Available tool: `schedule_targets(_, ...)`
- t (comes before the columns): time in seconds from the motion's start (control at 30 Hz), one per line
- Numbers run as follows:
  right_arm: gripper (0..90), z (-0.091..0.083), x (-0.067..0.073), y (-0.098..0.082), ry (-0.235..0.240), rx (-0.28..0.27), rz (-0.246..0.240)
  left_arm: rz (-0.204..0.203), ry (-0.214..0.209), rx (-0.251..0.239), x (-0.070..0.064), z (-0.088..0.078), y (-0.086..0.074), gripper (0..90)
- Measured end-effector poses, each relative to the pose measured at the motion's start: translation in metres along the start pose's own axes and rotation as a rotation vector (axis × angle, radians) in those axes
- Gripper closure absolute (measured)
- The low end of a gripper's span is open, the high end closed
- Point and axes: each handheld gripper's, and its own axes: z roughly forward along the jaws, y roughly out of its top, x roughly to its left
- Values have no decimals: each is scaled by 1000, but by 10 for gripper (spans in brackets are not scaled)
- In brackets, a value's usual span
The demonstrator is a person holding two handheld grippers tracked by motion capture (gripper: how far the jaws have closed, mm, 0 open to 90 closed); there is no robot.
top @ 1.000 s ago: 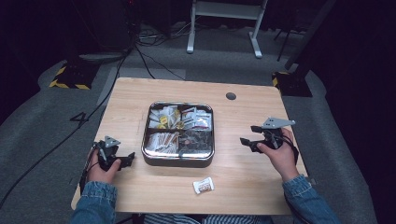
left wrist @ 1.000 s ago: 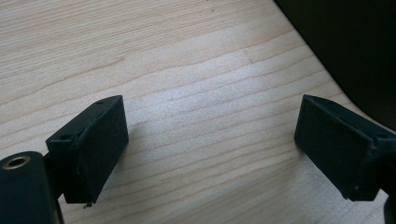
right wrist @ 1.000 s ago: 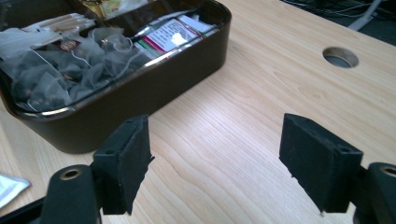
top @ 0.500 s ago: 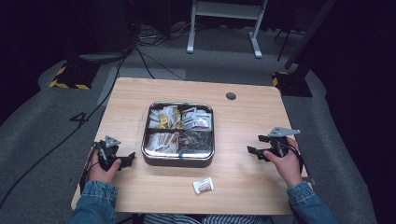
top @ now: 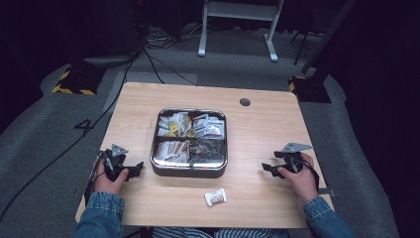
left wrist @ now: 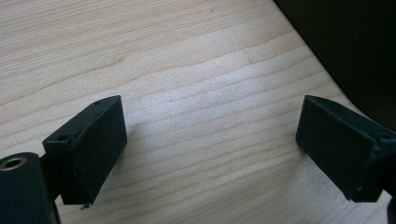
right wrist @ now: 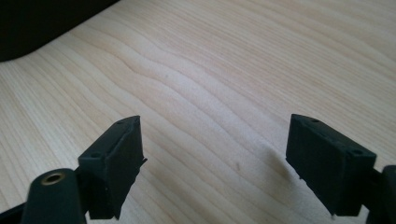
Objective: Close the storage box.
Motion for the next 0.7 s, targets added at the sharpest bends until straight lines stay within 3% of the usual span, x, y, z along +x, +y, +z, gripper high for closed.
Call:
schedule_targets(0.1, 170, 3, 0, -3, -7, 17, -10, 0, 0, 0, 0, 0, 0, 89)
schedule_targets(0.23, 139, 8, 0, -5, -39, 0, -25, -1, 0, -1, 0, 0, 0, 88)
schedule_targets(0.7, 111, 11, 2, -3, -47, 4, -14, -2, 4, 0, 0, 0, 0, 85)
